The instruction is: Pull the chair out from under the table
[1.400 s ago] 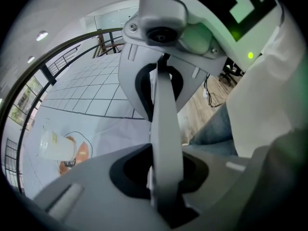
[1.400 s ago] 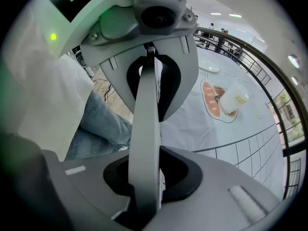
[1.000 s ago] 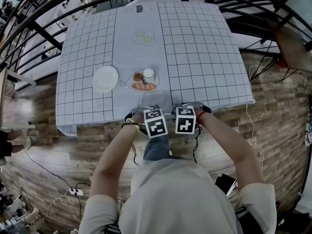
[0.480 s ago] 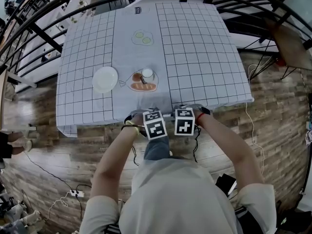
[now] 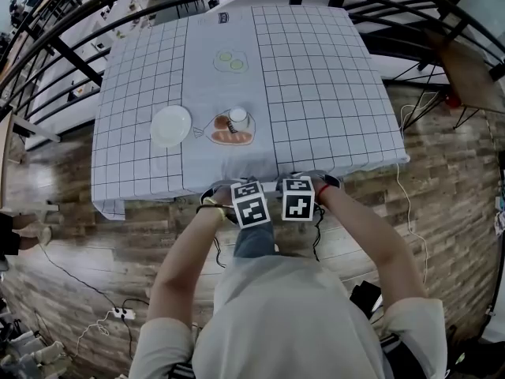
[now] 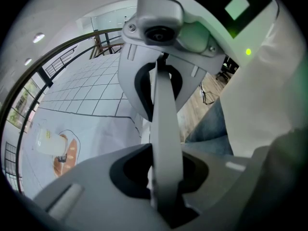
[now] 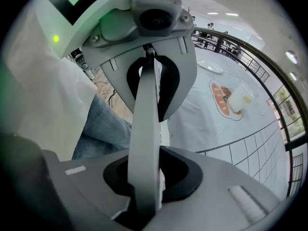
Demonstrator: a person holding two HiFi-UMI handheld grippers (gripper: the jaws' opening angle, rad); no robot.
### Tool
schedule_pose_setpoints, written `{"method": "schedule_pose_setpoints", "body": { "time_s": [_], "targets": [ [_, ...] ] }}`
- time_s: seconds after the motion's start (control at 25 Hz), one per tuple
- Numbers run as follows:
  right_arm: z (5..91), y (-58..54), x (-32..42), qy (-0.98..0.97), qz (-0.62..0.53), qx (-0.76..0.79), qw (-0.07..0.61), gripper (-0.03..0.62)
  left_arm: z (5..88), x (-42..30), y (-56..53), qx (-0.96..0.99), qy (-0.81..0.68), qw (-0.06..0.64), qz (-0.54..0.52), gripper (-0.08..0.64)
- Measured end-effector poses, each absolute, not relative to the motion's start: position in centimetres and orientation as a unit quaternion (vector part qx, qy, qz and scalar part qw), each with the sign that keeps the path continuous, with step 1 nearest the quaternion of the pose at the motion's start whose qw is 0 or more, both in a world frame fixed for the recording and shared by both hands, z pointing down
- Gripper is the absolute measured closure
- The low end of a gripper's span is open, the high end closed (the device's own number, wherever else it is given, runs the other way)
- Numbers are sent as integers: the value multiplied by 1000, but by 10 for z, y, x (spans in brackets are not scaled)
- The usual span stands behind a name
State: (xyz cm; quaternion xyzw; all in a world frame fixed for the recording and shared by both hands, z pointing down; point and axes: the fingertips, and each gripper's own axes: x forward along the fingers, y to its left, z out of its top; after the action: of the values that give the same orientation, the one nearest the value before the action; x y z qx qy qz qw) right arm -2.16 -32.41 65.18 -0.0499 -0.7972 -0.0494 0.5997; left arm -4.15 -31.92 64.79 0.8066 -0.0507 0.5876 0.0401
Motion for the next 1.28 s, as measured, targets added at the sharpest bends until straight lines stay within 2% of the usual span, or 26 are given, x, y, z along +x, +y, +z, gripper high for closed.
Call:
{"method": "schedule_pose_setpoints", "body": {
  "time_s": [1.28],
  "targets": [
    [652,-261,-19,-796,-49,-45,601,517,647,-39,-257,807,-50,37,587,479]
  ]
}}
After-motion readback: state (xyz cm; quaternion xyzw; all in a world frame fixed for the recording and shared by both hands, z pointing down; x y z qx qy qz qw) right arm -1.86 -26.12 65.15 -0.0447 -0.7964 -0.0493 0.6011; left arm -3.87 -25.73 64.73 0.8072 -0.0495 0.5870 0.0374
